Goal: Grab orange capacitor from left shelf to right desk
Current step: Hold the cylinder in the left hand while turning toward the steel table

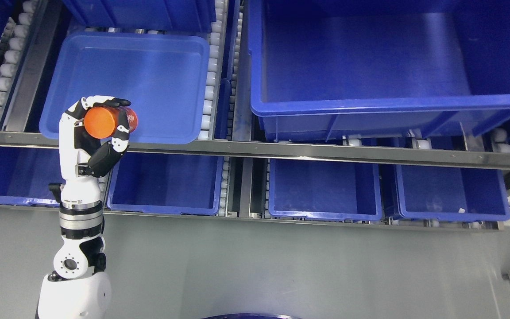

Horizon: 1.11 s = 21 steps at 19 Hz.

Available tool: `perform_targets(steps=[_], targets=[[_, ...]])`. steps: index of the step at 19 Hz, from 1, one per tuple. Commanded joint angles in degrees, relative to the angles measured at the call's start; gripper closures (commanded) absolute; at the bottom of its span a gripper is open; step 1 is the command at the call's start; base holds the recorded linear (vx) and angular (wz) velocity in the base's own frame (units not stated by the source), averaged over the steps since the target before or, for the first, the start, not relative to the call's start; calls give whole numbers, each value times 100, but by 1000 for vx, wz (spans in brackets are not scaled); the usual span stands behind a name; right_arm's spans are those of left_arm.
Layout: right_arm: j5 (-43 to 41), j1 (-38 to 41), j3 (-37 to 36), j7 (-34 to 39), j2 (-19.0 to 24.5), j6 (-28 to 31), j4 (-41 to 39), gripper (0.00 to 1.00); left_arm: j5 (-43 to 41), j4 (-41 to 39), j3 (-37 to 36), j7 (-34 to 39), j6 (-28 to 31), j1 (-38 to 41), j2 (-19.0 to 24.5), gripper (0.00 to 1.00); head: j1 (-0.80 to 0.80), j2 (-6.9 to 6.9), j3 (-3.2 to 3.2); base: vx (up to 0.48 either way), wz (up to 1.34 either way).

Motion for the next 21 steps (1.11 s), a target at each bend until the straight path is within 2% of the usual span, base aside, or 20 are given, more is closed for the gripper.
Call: perform_targets(steps=[1, 21], targets=[[0, 80, -62, 6, -100, -4, -193, 0, 0, -4, -5, -1, -3, -177, 151, 97, 0, 0, 0, -60, -185], [0, 80, -62, 6, -100, -4, -193, 0, 0, -4, -48, -1, -3, -177, 99, 97, 0, 0, 0, -93, -385]])
